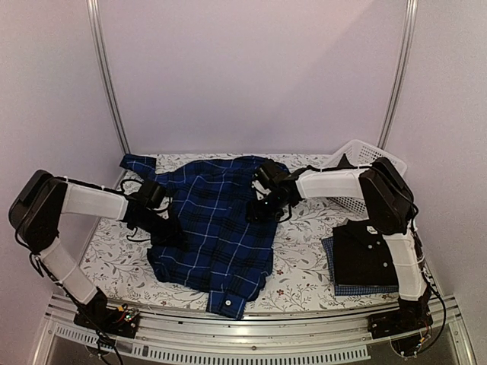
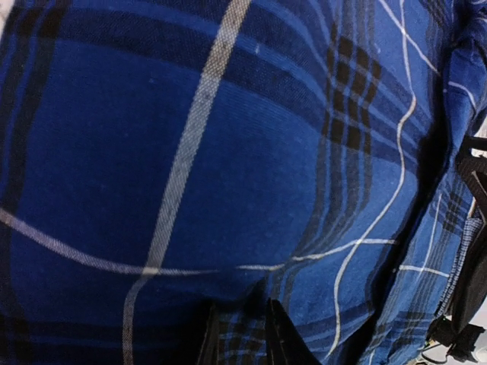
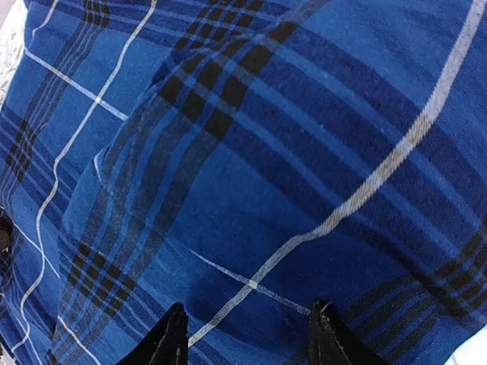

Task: Fold and stack the long sleeve shirts
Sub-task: Flatten out the crumpled shirt at the center of the board.

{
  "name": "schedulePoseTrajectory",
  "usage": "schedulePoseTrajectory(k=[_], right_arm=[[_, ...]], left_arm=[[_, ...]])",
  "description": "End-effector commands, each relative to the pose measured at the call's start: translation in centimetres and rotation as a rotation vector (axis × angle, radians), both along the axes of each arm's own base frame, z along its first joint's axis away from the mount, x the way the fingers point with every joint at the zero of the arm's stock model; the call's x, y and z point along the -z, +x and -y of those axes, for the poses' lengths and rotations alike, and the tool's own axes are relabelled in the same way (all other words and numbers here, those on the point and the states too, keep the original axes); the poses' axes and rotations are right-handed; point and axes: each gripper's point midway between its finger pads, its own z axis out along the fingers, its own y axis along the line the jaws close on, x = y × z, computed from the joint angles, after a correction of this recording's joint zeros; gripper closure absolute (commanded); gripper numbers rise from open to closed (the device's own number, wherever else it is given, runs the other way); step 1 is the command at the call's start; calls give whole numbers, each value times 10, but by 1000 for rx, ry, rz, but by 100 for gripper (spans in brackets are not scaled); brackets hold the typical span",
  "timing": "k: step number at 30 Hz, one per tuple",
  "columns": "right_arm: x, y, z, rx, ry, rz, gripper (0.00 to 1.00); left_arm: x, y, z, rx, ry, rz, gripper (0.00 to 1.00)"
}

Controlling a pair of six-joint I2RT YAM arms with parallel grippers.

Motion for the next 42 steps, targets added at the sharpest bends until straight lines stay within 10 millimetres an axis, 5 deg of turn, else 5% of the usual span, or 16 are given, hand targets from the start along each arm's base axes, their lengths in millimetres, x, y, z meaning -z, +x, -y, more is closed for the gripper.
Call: schedulePoseTrajectory(k=[1, 10, 18, 23, 28, 34, 42], right_arm=[[37, 26, 12, 3, -22, -43, 47], [27, 107, 6, -7, 4, 44, 37], [-56, 104, 10, -26, -25, 205, 18], [-104, 63, -1, -65, -59, 312, 15], [-117, -12, -27, -170, -78, 337, 16], [-102, -95, -55, -260, -114, 286, 19], [-63, -167, -75, -259, -129, 122, 32]], left_arm=[[14, 25, -16, -45, 45, 16, 77], [-1, 100, -16, -36, 49, 88, 72], [-73, 128, -8, 6, 16, 242, 54], [-97, 115, 1, 21, -50, 277, 50], [-98, 98, 13, 21, -140, 274, 50], [-94, 83, 26, 20, -203, 265, 51], [-73, 66, 28, 17, -228, 225, 51]])
